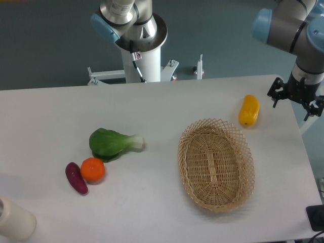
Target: Pick up the mango from the table
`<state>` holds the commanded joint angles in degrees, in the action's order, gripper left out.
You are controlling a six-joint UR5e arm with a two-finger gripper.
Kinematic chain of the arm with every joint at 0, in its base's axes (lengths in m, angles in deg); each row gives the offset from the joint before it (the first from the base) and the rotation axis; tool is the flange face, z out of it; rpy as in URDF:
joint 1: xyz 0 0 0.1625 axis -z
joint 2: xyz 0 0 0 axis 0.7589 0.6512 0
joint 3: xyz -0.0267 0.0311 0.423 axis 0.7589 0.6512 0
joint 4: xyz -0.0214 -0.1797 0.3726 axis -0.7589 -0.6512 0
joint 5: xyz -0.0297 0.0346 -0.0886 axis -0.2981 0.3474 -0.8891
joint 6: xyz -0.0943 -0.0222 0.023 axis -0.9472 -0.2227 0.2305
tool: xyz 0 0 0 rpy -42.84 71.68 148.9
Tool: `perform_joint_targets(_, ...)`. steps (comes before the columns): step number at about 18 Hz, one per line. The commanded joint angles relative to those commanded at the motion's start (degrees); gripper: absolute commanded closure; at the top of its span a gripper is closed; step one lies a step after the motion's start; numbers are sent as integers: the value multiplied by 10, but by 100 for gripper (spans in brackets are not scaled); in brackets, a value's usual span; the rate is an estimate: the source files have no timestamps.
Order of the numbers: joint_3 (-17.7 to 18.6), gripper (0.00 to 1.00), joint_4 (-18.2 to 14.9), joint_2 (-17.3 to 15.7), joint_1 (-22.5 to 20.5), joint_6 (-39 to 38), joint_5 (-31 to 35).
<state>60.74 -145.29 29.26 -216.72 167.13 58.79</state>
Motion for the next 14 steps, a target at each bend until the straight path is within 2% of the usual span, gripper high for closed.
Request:
perform_joint_targets(9, 3, 0, -1, -5, 1, -7, 1)
perform_joint_targets(14, 37, 0, 0, -27, -4, -7, -6)
